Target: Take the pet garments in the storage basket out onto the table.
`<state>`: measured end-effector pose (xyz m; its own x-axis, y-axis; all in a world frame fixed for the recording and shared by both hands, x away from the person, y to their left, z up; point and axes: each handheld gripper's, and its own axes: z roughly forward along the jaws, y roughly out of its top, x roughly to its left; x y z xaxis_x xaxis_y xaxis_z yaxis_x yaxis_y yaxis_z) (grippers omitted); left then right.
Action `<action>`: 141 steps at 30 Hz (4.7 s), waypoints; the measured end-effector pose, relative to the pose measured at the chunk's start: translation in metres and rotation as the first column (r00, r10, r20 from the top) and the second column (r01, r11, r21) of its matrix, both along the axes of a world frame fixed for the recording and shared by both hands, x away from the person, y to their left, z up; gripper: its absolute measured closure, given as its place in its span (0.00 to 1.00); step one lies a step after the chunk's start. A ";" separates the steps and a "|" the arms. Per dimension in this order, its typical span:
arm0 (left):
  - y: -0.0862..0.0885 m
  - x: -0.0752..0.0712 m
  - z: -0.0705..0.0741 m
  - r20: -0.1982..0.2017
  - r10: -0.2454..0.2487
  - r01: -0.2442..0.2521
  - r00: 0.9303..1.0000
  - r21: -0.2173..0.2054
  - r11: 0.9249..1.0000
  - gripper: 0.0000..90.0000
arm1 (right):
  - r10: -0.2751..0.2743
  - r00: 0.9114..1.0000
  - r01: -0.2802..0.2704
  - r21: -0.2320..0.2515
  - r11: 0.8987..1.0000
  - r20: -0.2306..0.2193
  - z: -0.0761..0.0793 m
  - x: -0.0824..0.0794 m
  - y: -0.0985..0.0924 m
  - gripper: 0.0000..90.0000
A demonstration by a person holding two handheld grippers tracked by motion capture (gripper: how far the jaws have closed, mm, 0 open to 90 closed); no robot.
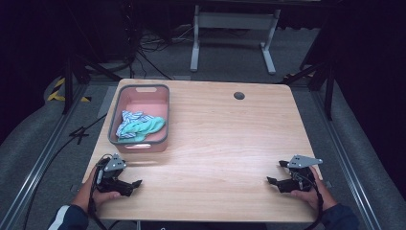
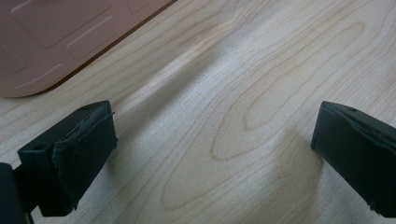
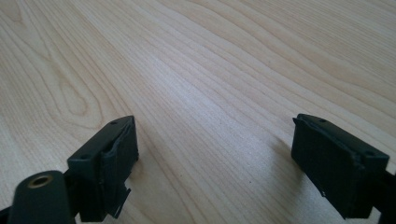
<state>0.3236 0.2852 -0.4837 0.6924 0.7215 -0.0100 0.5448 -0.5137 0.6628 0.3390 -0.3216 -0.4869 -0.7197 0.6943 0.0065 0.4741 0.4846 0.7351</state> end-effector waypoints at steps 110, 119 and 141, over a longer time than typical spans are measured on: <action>-0.066 0.187 0.054 -0.308 0.079 0.093 0.948 0.506 0.858 0.20 | -0.010 1.000 0.010 0.000 1.000 0.000 0.000 -0.002 -0.001 0.17; -0.073 0.195 0.049 -0.352 0.101 0.111 0.931 0.535 0.838 0.18 | -0.010 1.000 0.010 0.000 1.000 -0.001 0.000 -0.002 -0.001 0.17; -0.072 0.179 0.089 -0.168 0.069 0.055 0.983 0.638 0.768 0.79 | -0.010 1.000 0.010 -0.001 1.000 0.000 0.000 -0.002 -0.001 0.17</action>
